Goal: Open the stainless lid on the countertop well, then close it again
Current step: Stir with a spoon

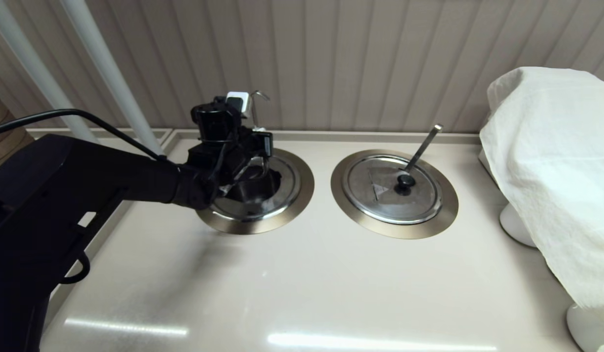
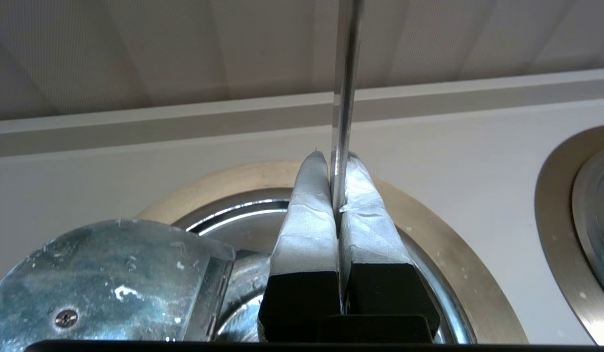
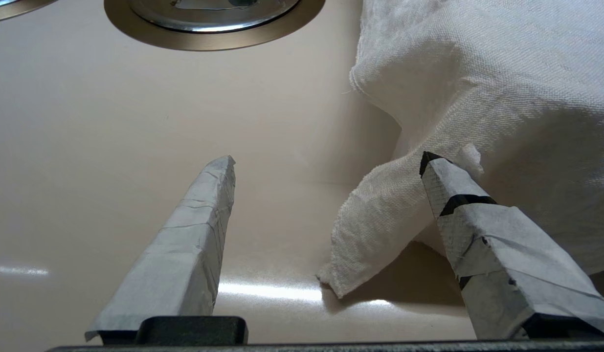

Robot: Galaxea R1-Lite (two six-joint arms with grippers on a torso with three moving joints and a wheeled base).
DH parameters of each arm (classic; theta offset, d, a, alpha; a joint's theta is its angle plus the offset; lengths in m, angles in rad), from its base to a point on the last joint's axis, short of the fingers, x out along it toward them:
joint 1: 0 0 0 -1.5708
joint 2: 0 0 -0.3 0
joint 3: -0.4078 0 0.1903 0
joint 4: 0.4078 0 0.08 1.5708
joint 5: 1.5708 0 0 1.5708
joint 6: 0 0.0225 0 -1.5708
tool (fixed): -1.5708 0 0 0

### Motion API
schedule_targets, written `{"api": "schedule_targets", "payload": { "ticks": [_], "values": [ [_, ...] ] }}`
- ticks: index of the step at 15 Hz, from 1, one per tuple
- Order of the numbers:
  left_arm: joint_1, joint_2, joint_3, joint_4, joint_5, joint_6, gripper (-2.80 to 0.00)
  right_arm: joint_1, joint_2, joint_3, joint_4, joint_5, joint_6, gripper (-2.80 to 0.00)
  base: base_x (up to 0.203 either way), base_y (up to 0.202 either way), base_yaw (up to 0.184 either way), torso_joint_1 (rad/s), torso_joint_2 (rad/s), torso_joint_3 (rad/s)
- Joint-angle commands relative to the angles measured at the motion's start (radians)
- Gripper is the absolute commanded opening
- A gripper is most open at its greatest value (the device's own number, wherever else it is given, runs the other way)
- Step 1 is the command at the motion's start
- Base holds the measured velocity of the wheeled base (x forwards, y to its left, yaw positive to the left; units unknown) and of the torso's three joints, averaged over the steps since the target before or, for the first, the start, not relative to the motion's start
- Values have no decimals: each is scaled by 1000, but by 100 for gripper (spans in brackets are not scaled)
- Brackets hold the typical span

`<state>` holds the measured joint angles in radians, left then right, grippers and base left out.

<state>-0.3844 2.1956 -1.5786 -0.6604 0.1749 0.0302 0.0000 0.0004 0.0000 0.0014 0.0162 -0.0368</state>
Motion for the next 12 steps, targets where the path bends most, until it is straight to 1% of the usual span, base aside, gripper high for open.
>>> {"api": "schedule_targets", "payload": {
  "ticks": [1, 2, 5, 7, 9, 11, 12],
  "values": [
    [-9, -47, 23, 38, 2, 5, -280, 0, 0, 0, 0, 1, 0, 0, 0, 0, 0, 0, 0, 0],
    [-11, -61, 27, 86, 2, 10, -280, 0, 0, 0, 0, 1, -1, 0, 0, 0, 0, 0, 0, 0],
    [-19, -44, 18, 93, -2, 6, -280, 0, 0, 0, 0, 1, 0, 0, 0, 0, 0, 0, 0, 0],
    [-33, -13, -23, 90, 6, 4, -280, 0, 0, 0, 0, 1, 0, 0, 0, 0, 0, 0, 0, 0],
    [-37, 20, -67, 88, 47, 1, -280, 0, 0, 0, 0, 1, 0, 0, 0, 0, 0, 0, 0, 0],
    [-28, 39, -94, 87, 63, 4, -280, 0, 0, 0, 0, 1, 0, 0, 0, 0, 0, 0, 0, 0],
    [-14, 30, -90, 88, 67, 5, -280, 0, 0, 0, 0, 1, 0, 0, 0, 0, 0, 0, 0, 0]
  ]
}}
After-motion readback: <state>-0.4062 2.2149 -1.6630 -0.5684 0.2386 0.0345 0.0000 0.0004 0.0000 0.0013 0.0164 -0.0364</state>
